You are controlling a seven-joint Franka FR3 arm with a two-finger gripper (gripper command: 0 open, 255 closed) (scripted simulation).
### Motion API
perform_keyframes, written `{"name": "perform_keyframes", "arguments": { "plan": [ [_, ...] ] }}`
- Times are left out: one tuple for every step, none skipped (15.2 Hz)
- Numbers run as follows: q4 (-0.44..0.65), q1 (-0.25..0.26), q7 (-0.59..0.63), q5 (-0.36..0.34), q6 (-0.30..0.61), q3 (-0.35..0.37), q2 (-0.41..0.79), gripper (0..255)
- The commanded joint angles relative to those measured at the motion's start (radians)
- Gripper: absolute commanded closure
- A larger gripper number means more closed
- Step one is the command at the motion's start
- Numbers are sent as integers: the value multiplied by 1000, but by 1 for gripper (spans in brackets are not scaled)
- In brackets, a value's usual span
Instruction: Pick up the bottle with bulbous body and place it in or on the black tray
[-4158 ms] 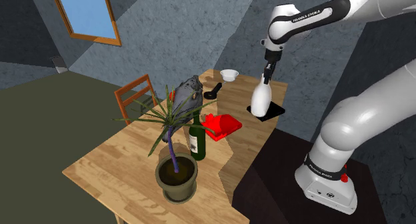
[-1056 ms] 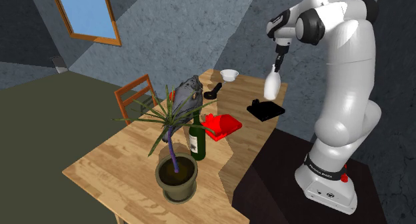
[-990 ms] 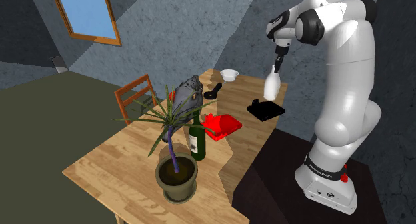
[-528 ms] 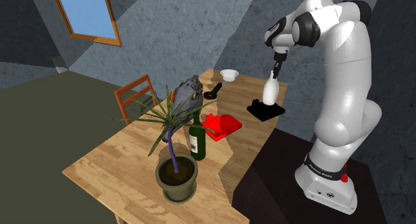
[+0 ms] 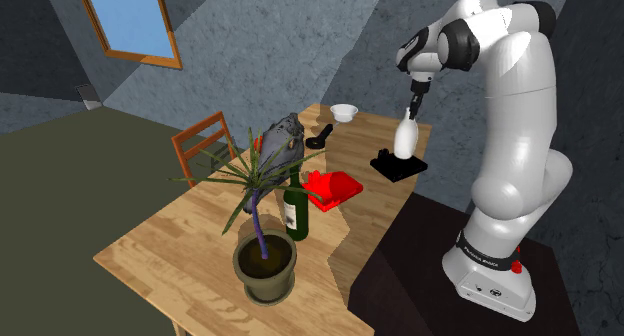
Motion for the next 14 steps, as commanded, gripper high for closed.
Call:
{"name": "perform_keyframes", "arguments": {
  "plan": [
    [0, 0, 0, 0, 0, 0, 0, 0],
    [0, 0, 0, 0, 0, 0, 0, 0],
    [0, 0, 0, 0, 0, 0, 0, 0],
    [0, 0, 0, 0, 0, 0, 0, 0],
    [0, 0, 0, 0, 0, 0, 0, 0],
    [0, 0, 0, 0, 0, 0, 0, 0],
    [14, 4, 7, -11, -26, -6, -15, 0],
    [30, 7, 14, -22, -53, -12, -29, 0],
    [47, 10, 20, -32, -81, -17, -42, 0],
    [62, 12, 25, -40, -103, -21, -52, 0],
    [62, 12, 25, -40, -103, -21, -52, 0],
    [62, 12, 25, -40, -103, -21, -52, 0],
    [62, 12, 25, -40, -103, -21, -52, 0],
    [62, 12, 25, -40, -103, -21, -52, 0]
  ]
}}
